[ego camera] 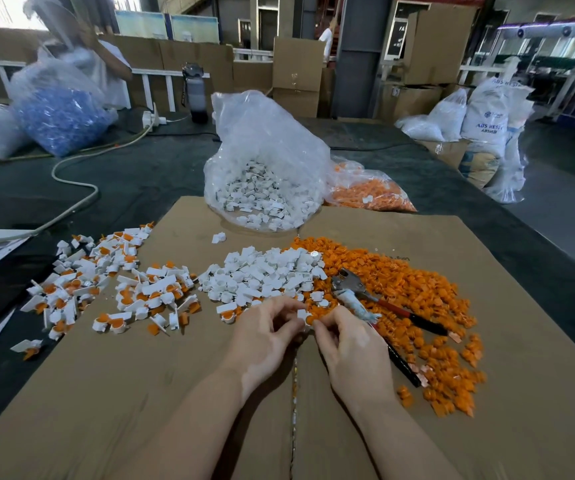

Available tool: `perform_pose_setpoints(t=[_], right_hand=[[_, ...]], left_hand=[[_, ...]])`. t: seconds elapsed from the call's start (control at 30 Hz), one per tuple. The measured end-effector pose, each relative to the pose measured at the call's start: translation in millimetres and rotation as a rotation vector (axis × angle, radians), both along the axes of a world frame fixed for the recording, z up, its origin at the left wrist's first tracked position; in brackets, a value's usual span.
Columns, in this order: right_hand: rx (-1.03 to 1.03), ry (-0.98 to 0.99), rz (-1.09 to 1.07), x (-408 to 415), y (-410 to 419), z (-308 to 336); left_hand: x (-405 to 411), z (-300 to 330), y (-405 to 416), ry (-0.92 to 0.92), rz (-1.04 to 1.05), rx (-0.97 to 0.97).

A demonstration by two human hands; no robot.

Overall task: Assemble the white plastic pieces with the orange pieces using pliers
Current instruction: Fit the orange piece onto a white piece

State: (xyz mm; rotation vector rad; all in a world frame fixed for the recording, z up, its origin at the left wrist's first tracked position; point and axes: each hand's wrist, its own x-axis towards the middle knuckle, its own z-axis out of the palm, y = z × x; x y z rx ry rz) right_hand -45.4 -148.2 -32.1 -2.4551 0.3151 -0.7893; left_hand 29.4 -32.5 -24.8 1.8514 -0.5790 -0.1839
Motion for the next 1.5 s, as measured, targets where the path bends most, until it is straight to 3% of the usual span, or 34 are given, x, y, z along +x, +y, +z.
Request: perform_pose_setpoints(t=[0.53,0.87,0.97,1.13,1.5], right_hand=[[-0.098,-0.086,0.072,2.2,4.0,3.0],[-0.111,-0.065,0.110,2.5,2.6,1.3],[-0.017,0.012,0.123,2.7,0.6,0.0],[0.201,-0.043,0.117,-0.3,-1.8,0.8],[0.125,-0.095,0.193,-2.0,-1.5,5.9]], left_hand=[[-1.5,4.4,1.8,0.192,-0.072,-0.119],[-4.2,4.6,0.3,0.116,-0.076,-0.071],[-1.0,4.4,-0.4,0.197,-0.059,-0.133],[1.9,2.7,1.3,0.289,-0.046,-0.211],[3.0,3.0,4.0,0.154,-0.063,-0.100]])
